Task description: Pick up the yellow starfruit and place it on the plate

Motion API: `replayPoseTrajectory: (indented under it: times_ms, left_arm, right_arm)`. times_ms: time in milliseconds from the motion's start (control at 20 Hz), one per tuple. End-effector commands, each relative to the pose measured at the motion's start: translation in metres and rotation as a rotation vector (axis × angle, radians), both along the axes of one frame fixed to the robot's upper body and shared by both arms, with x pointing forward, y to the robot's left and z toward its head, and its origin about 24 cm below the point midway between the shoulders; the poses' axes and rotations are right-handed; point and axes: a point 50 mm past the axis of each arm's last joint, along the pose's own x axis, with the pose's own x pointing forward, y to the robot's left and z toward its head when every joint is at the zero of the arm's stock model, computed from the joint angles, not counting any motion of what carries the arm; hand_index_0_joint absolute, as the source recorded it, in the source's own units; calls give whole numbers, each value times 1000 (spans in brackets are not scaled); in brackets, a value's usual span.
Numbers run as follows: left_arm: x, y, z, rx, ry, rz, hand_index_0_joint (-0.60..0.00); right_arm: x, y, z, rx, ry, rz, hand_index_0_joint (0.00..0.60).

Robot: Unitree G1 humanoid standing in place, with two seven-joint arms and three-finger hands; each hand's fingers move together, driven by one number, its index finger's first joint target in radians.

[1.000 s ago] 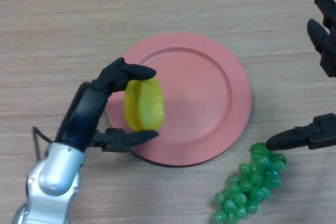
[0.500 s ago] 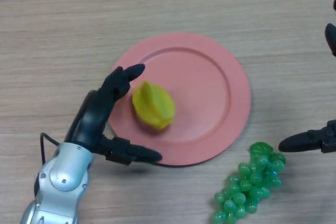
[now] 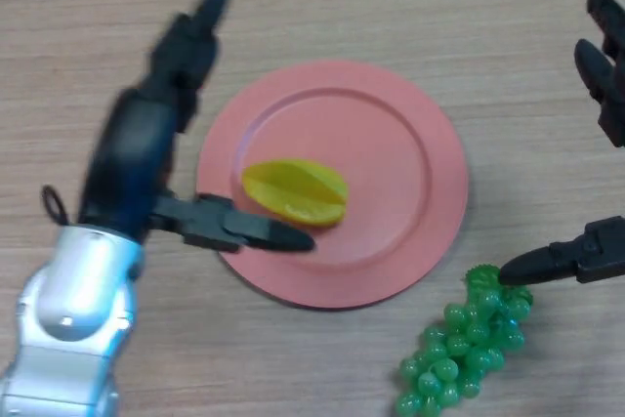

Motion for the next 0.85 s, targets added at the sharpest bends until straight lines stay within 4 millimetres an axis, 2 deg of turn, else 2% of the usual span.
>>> replayPoseTrajectory:
  times_ms: [50,350,550,700,850]
  left_arm:
    - [-13,23,30,-35,-215,109,0]
    - [-27,24,30,-11,-284,12,0]
    - [-34,31,27,-23,-280,-34,0]
    - [-38,44,40,3,-339,19,0]
    - [-37,50,44,27,-366,37,0]
  right_arm:
    - [-12,-4,35,-22,-221,-7,0]
    - [-18,2,34,8,-242,14,0]
    - [-16,9,31,39,-222,42,0]
    - [-12,16,31,31,-181,75,0]
    - [-13,16,33,35,-180,82,0]
